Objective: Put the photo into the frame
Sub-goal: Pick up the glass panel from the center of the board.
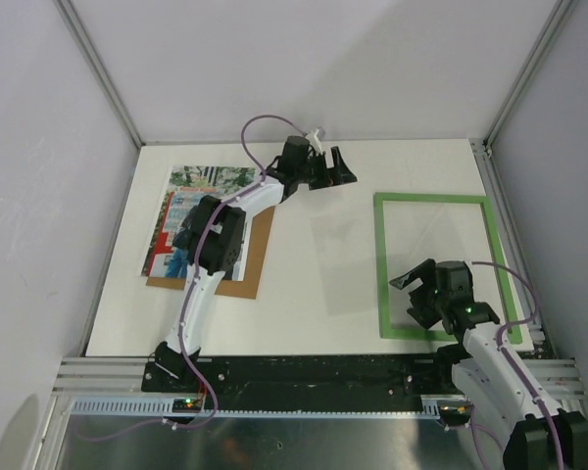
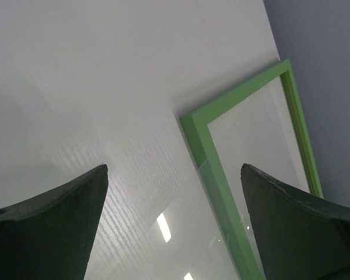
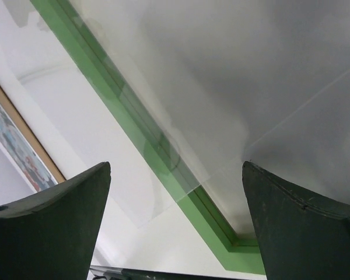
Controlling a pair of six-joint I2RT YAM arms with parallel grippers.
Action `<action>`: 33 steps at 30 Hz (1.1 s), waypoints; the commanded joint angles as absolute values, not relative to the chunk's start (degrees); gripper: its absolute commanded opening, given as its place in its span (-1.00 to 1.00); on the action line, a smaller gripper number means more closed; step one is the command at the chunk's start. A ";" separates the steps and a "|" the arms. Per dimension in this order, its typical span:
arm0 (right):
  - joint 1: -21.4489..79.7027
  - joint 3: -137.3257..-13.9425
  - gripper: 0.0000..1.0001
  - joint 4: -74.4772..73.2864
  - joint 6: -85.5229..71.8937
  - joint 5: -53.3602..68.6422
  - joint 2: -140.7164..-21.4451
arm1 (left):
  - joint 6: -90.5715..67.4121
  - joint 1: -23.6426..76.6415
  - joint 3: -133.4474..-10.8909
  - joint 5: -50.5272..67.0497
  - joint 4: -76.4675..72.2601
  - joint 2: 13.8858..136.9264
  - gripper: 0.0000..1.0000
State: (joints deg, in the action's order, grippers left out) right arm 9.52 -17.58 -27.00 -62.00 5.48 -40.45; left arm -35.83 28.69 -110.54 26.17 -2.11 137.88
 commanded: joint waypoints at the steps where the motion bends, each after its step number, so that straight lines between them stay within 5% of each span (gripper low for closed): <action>1: 9.34 -14.95 0.99 -20.24 -65.29 3.12 -38.02 | -34.84 28.39 -116.10 27.61 0.29 141.46 0.99; 12: 9.33 -9.47 0.99 -9.53 -67.01 1.97 -34.69 | -33.09 28.98 -119.07 26.07 6.74 146.11 0.99; 33: 9.15 -9.39 0.97 7.52 -64.86 0.01 -36.12 | -29.46 30.49 -106.58 22.75 16.25 139.43 0.99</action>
